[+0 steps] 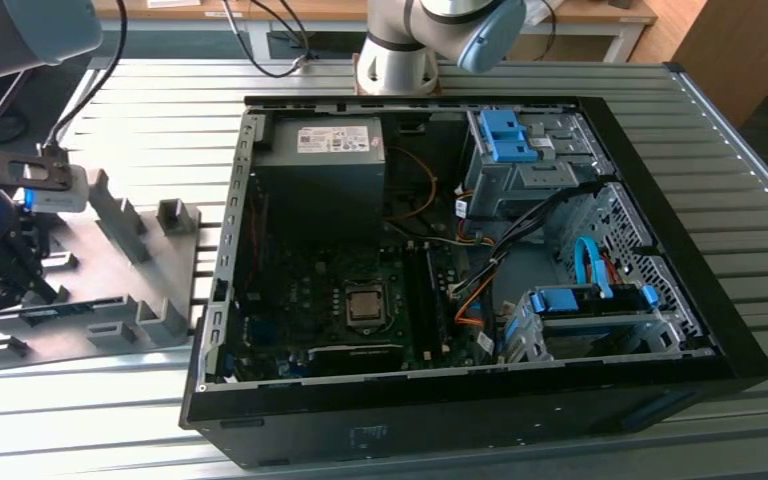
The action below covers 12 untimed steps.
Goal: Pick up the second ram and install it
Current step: 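Pick up the second ram and move it above second insertion slot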
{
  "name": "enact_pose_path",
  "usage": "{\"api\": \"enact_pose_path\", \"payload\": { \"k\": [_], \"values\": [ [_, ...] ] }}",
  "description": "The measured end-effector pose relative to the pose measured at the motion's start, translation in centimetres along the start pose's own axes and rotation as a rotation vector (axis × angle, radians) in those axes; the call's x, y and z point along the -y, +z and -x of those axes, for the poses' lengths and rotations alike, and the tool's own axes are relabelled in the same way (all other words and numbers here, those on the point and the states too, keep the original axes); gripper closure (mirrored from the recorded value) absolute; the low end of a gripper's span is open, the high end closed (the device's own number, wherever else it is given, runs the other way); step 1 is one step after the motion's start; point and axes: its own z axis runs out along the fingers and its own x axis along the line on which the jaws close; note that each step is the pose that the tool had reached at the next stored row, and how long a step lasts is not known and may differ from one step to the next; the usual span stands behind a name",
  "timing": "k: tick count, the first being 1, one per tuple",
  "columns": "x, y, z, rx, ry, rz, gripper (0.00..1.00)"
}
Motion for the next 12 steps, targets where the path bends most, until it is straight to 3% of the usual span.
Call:
{"api": "enact_pose_path", "payload": {
  "k": [12],
  "values": [
    [0.00, 0.00, 0.00, -0.0027, -0.087, 0.0010, 0.90]
  ]
}}
